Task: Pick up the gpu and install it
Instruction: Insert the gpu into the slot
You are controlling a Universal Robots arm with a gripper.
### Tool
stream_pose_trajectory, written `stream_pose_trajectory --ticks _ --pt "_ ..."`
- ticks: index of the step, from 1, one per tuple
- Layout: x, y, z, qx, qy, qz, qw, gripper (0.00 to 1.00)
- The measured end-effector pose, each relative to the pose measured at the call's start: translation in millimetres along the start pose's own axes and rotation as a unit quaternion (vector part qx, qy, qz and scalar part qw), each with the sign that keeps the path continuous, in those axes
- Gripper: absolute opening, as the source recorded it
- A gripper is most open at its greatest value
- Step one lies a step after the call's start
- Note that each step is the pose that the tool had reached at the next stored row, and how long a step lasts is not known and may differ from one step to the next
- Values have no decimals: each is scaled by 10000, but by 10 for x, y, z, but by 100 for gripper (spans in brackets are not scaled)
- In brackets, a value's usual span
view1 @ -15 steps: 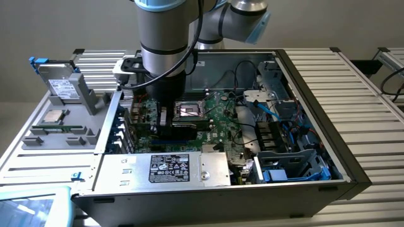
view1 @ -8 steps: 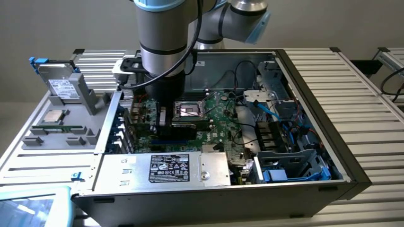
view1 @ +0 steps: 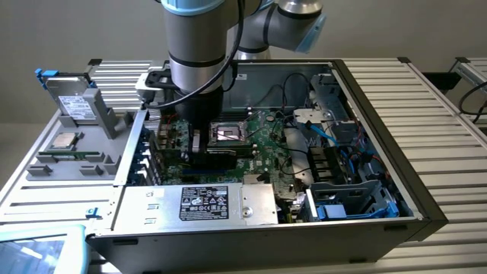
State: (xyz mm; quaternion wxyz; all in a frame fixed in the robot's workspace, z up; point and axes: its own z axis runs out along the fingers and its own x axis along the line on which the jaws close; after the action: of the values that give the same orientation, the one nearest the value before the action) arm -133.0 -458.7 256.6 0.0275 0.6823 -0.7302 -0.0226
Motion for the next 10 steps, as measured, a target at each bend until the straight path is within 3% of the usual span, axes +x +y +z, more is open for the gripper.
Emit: stream_pose_trajectory --ticks 10 --pt "3 -65 -3 -5 0 2 10000 28"
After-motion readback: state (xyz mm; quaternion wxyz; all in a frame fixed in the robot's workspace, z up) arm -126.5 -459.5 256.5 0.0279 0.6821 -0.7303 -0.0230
